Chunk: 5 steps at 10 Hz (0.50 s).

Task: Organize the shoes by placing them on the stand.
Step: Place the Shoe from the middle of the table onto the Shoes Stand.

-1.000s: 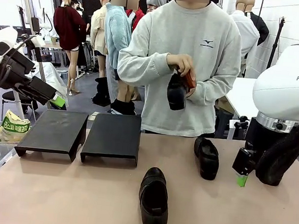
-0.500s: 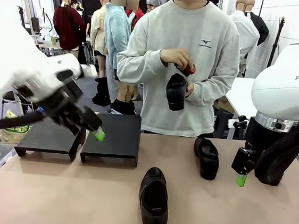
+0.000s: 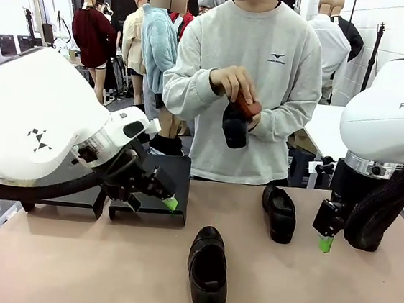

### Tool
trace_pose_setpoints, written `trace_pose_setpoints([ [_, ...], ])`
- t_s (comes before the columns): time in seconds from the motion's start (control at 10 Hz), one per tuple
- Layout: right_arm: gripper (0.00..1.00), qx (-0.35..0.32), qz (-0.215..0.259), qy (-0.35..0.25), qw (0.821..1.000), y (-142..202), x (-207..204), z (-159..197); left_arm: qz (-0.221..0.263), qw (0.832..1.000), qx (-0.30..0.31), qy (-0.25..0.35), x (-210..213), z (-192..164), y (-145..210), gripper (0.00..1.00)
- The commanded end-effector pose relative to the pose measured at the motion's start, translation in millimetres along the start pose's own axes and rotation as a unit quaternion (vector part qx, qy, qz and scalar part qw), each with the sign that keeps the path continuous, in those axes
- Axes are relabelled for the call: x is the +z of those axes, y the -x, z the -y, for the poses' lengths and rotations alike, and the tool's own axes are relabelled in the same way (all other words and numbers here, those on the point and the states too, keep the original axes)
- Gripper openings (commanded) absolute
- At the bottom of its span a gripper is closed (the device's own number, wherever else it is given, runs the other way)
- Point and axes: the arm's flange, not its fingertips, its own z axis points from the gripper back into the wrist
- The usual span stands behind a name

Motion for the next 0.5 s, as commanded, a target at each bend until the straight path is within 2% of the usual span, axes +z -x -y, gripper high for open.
trace_pose_setpoints([
  [0.0, 1.00, -0.006, 0.000, 0.003, 1.000, -0.7, 0.4, -2.0, -0.037, 0.999, -0.016, -0.009, -1.8, 6.3, 12.6, 1.00],
  [0.1, 1.00, -0.006, 0.000, 0.003, 1.000, -0.7, 0.4, -2.0, 0.000, 1.000, 0.000, 0.000, 0.0, 0.0, 0.0, 1.00],
  [0.2, 1.00, -0.006, 0.000, 0.003, 1.000, -0.7, 0.4, -2.0, -0.002, 0.999, 0.041, -0.004, -7.4, 8.6, -0.5, 1.00],
  [0.4, 1.00, -0.006, 0.000, 0.003, 1.000, -0.7, 0.4, -2.0, 0.001, 0.995, 0.102, -0.001, -48.6, 52.1, -3.9, 1.00],
])
